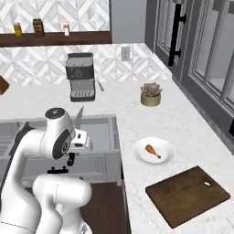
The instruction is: Pick up the knife from the drawer and place it on the cutting board. Then place the meat from the plate to the cutting board.
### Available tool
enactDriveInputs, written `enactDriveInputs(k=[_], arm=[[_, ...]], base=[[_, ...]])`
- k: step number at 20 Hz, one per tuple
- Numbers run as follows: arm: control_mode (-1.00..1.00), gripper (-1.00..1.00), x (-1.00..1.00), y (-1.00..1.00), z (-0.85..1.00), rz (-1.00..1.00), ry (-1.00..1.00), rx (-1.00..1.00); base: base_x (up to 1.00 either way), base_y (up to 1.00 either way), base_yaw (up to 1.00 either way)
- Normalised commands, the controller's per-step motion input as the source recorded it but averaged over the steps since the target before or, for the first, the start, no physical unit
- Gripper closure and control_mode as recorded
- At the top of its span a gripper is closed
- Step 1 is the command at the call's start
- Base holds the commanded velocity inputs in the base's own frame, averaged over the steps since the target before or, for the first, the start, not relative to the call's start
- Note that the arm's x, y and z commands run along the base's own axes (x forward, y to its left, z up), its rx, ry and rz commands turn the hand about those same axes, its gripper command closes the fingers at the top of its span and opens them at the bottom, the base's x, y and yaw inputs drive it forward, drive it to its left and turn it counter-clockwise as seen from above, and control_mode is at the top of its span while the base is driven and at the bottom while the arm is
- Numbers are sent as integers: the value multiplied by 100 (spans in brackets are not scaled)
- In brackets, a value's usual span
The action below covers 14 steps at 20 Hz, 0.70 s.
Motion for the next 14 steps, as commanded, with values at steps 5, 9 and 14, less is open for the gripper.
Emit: enactDriveInputs(k=[5,9,14], arm=[[100,100,0,0,0,0,0,0],[100,100,0,0,0,0,0,0],[100,100,0,0,0,0,0,0]], base=[[0,0,-94],[0,0,-94],[0,0,-97]])
